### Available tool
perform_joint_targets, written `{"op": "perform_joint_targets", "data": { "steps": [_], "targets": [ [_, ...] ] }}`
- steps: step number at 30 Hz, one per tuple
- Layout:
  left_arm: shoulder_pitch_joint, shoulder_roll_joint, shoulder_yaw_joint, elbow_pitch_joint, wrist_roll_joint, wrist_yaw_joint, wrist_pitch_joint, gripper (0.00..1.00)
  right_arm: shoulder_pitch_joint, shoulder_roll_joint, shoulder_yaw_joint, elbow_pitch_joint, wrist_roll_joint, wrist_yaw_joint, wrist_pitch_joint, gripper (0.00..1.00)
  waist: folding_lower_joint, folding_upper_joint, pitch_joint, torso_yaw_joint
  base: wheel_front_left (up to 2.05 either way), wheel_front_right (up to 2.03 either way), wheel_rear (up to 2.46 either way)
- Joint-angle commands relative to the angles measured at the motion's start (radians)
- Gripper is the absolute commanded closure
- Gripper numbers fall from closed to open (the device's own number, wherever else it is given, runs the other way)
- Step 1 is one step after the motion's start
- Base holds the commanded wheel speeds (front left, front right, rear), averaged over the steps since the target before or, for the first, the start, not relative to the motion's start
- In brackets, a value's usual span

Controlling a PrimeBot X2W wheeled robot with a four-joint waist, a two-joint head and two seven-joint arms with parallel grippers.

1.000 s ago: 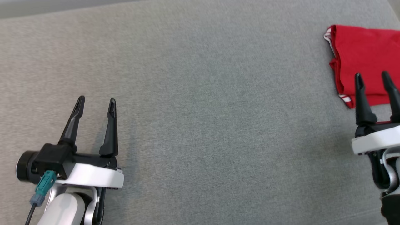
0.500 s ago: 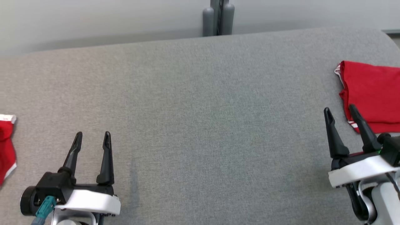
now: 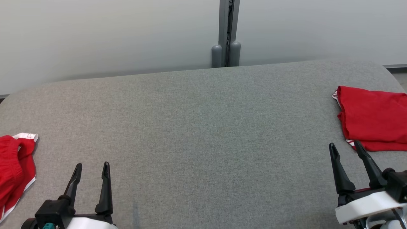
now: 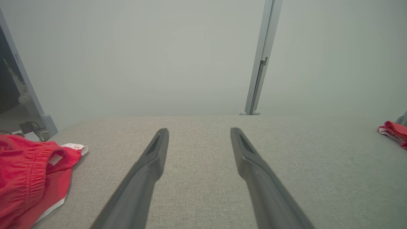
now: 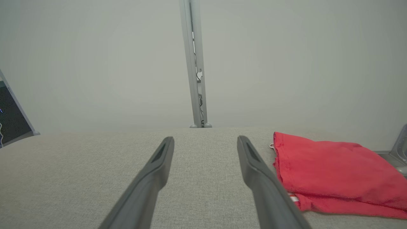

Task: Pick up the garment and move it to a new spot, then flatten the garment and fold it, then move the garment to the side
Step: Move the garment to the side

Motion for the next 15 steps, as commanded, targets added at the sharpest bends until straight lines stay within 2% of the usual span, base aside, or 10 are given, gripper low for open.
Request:
{"op": "perform_joint_targets", "data": {
  "steps": [1, 15],
  "targets": [
    [0.01, 0.005, 0.006, -0.002, -0.007, 0.005, 0.002, 0.0, 0.014, 0.0, -0.004, -0.008, -0.006, 0.0, 0.008, 0.0, 0.0, 0.0, -0.012, -0.005, 0.0, 0.0, 0.0],
    [0.065, 0.015, 0.004, -0.021, -0.019, 0.024, 0.013, 0.0, 0.116, 0.047, -0.085, -0.116, -0.036, 0.0, 0.059, 0.0, 0.0, 0.0, -0.051, -0.01, 0.0, 0.0, 0.0]
  ]
}}
